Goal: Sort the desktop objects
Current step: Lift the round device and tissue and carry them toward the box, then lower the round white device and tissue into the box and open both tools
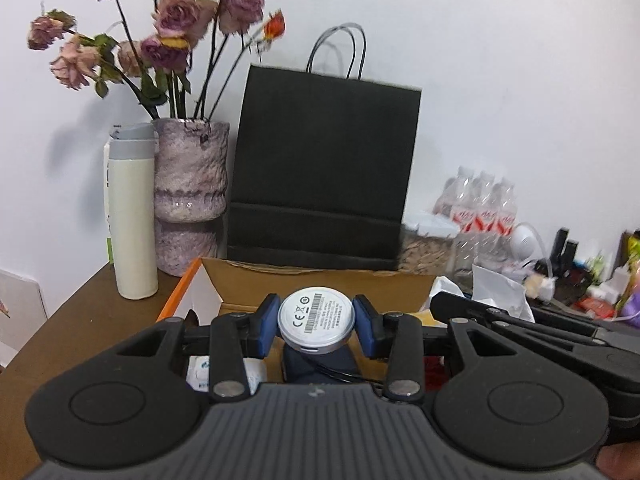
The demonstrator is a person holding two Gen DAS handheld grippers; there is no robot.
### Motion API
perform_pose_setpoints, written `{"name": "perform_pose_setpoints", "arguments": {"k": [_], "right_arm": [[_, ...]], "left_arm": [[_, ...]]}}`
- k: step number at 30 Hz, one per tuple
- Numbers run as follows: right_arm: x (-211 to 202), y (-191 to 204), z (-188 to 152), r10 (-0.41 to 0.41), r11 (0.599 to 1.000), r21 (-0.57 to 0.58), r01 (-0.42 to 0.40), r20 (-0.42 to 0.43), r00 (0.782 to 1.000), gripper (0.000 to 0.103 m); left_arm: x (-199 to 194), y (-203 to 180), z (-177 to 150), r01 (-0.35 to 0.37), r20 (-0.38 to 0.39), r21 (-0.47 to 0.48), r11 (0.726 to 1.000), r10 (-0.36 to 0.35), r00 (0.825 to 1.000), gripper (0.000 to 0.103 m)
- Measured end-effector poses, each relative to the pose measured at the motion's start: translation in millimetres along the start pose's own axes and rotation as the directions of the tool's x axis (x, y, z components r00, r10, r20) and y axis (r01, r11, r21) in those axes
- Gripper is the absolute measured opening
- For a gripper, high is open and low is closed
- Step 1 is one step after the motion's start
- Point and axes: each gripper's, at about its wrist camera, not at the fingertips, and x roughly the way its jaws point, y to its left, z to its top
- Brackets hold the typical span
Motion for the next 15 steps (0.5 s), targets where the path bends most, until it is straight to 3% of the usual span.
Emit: {"name": "perform_pose_setpoints", "arguments": {"k": [6,15], "right_arm": [[31,-8,-7,-0.008,1.000,-0.028,0.007,-0.034,0.999,0.018],[51,-7,-20,-0.014,0.997,-0.075,0.007,-0.099,0.995,0.018]], "left_arm": [[39,5,-2,-0.029,-0.046,0.020,0.999,0.030,0.999,0.040],[65,6,-16,-0.053,-0.113,0.051,0.997,0.059,0.992,0.040]]}}
